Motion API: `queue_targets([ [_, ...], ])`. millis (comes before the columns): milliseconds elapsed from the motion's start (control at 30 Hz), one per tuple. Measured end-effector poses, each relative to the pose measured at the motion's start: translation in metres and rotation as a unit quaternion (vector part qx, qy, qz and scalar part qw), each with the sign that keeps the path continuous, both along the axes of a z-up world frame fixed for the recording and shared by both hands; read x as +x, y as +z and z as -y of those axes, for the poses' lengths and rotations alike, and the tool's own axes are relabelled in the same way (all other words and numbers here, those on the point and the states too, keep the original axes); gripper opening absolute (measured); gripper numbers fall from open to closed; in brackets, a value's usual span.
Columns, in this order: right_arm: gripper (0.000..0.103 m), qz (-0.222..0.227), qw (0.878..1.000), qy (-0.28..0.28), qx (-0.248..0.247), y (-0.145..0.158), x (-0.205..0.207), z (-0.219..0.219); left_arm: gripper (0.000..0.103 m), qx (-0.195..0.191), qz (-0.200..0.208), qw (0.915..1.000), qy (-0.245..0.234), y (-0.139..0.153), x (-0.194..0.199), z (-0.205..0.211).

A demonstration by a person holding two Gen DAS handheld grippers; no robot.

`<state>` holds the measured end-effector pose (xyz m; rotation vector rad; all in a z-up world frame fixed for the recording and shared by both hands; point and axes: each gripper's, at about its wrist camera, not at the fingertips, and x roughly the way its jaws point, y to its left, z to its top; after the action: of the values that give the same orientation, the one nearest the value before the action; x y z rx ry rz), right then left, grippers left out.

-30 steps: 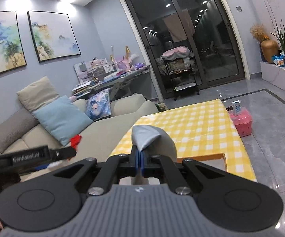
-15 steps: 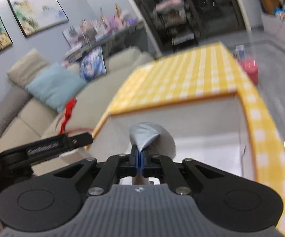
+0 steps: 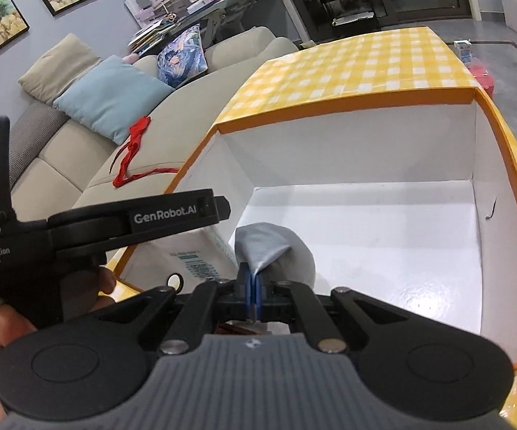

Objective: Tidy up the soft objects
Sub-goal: 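Lower both grippers into the orange box and open them to release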

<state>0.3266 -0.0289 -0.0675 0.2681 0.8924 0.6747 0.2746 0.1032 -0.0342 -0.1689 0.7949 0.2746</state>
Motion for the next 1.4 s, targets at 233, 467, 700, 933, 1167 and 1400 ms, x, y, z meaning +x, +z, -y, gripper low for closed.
queue_targets([
  [233, 0.000, -0.003, 1.000, -0.001, -0.006, -0.005, 0.004, 0.001, 0.098, -0.027, 0.024, 0.9991, 0.022, 0.004, -0.007, -0.002],
  [467, 0.000, 0.001, 1.000, -0.002, -0.012, -0.003, 0.003, -0.004, 0.103, -0.086, 0.031, 0.9956, 0.017, 0.007, -0.012, -0.013],
  [700, 0.001, 0.003, 1.000, 0.001, -0.010, -0.002, 0.003, -0.006, 0.103, -0.135, 0.065, 0.9885, 0.025, 0.015, -0.024, -0.025],
  [933, 0.005, 0.003, 1.000, 0.007, -0.015, -0.004, 0.002, -0.005, 0.103, -0.169, 0.082, 0.9818, 0.028, 0.016, -0.031, -0.036],
  [1167, 0.072, 0.016, 1.000, 0.014, -0.021, 0.000, -0.001, -0.010, 0.103, -0.163, 0.077, 0.9832, 0.028, 0.017, -0.031, -0.038],
  [1400, 0.100, 0.066, 0.997, 0.013, -0.048, 0.011, -0.010, -0.016, 0.103, -0.142, 0.077, 0.9868, 0.003, 0.019, -0.030, -0.030],
])
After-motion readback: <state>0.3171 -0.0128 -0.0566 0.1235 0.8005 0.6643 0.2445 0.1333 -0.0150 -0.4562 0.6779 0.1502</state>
